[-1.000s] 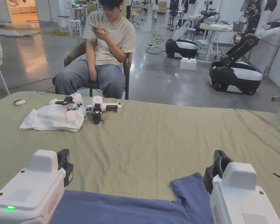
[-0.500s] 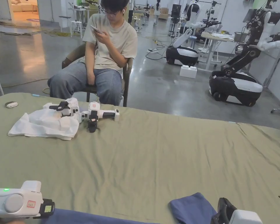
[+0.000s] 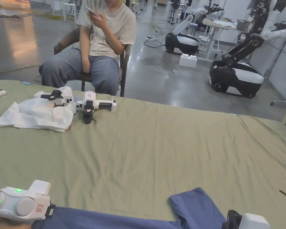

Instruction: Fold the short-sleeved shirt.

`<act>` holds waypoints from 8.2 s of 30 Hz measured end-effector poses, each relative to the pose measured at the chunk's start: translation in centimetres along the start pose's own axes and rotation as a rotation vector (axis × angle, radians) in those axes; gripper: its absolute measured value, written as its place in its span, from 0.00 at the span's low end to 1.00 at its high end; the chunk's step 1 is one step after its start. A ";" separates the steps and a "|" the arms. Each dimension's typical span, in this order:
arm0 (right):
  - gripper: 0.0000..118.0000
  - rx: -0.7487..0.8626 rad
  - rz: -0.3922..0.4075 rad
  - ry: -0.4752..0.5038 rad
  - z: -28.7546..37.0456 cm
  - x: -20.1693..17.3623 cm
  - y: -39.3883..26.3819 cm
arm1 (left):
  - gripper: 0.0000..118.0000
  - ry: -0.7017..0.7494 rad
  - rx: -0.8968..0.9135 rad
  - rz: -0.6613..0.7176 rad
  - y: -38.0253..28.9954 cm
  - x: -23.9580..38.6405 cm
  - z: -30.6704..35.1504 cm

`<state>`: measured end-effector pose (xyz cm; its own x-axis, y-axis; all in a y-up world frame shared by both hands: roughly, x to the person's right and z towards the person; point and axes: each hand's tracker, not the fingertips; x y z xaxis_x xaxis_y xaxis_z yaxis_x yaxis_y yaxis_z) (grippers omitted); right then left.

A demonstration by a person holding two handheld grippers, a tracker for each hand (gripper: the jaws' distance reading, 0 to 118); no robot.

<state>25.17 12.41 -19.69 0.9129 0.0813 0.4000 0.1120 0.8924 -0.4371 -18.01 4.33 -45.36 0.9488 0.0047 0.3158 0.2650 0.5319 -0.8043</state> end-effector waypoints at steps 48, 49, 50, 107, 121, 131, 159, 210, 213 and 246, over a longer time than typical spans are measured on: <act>0.00 -0.340 0.037 0.179 7.5 10.1 -0.1 | 0.00 -0.127 0.363 0.092 -11.3 -4.3 18.6; 0.00 -0.361 0.041 0.182 8.5 10.2 -0.8 | 0.00 -0.128 0.359 0.093 -12.2 -4.7 18.6; 0.00 -0.377 0.050 0.184 9.2 10.2 -1.5 | 0.00 -0.131 0.352 0.095 -13.1 -4.9 18.7; 0.01 0.453 -0.018 0.072 13.3 -5.2 6.0 | 0.00 0.108 0.858 0.023 -8.6 6.5 25.4; 0.01 0.291 0.032 0.130 11.0 -5.8 2.9 | 0.23 -0.258 0.221 0.327 -17.7 -10.5 17.4; 0.01 0.225 0.040 0.128 10.6 -5.6 1.2 | 0.70 -0.617 0.006 0.575 -21.1 -13.6 10.9; 0.01 0.194 -0.010 0.142 9.9 -4.6 0.8 | 0.03 -0.500 0.101 0.406 -18.0 -11.6 19.7; 0.01 0.140 -0.031 0.113 10.8 -1.2 -1.3 | 0.05 -0.432 -0.038 0.158 -14.4 15.1 17.5; 0.01 0.132 -0.030 0.114 10.7 -1.3 -1.6 | 0.02 -0.468 -0.147 0.135 -15.4 16.3 15.3; 0.01 0.167 -0.018 0.124 10.9 -2.1 -0.3 | 0.64 -0.581 0.010 0.374 -18.6 -1.7 14.3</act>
<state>18.96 16.79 -11.55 0.9539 0.0186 0.2997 0.0715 0.9553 -0.2868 -27.03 6.52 -23.77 0.7298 0.6407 0.2386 -0.0663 0.4137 -0.9080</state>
